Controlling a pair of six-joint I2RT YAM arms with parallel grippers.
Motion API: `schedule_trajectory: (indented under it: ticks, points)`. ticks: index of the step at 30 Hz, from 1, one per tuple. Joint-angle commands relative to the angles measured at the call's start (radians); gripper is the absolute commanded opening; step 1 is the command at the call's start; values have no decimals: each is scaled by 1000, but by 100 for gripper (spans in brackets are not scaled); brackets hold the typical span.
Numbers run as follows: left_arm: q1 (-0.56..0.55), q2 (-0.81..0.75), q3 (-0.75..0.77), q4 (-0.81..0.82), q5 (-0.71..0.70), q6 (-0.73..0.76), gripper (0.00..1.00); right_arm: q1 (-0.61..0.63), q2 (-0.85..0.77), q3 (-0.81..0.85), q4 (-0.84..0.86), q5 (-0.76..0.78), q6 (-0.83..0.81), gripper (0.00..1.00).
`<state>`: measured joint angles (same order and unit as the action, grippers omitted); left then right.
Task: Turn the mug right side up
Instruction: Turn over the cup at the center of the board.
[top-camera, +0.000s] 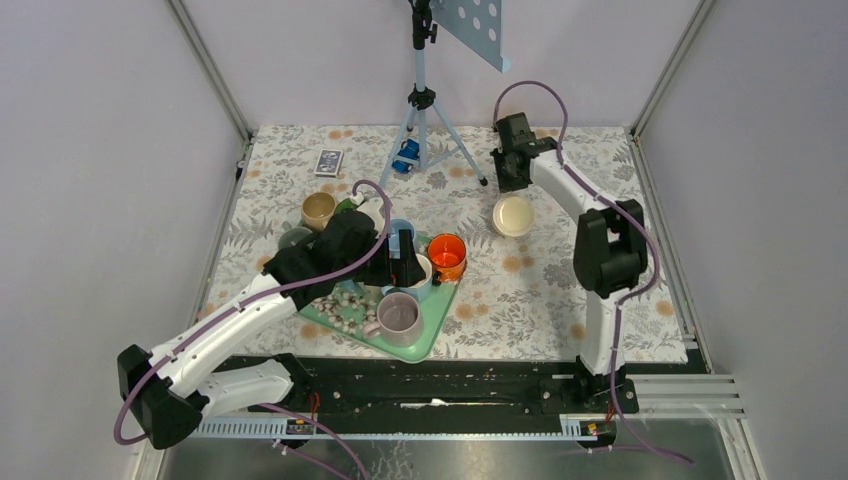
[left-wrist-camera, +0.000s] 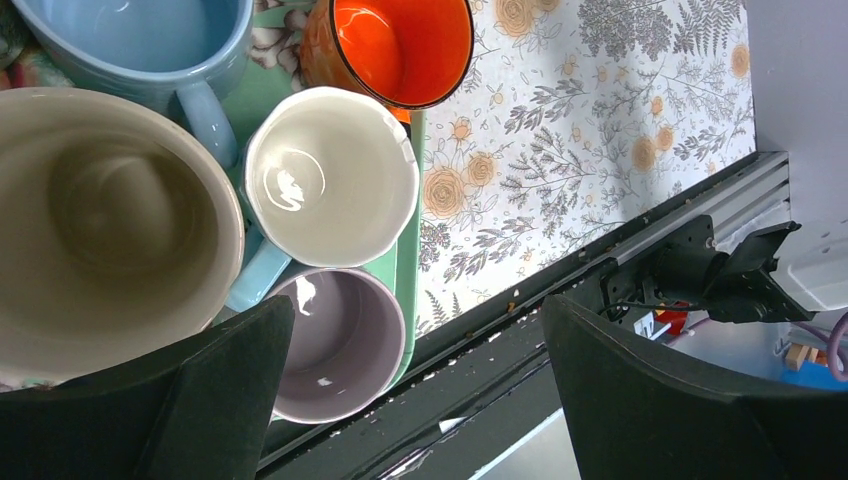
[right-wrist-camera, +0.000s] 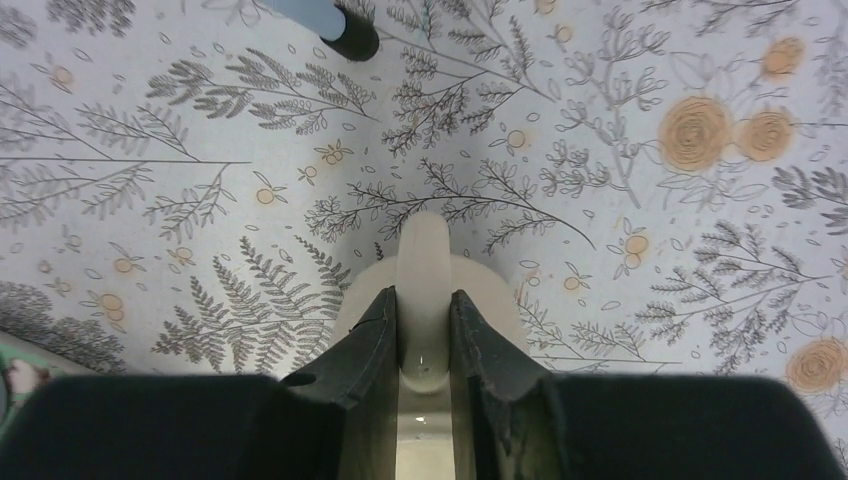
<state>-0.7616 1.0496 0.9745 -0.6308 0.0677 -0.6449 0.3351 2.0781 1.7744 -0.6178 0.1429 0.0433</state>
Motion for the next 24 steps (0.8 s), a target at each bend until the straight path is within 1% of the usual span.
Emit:
schedule_trajectory:
  ticks: [1, 6, 9, 22, 24]
  points:
    - [8, 4, 10, 66, 37, -9, 99, 9, -202, -125, 242, 44, 44, 0]
    - [12, 11, 9, 77, 53, -14, 99, 10, -323, -323, 438, 42, 62, 0]
    - [13, 15, 9, 84, 62, -17, 99, 10, -366, -400, 517, 39, 67, 0]
    - [15, 21, 1, 94, 76, -25, 99, 11, -461, -586, 607, 20, 89, 0]
    - [15, 25, 1, 93, 80, -24, 99, 15, -484, -625, 654, 18, 99, 0]
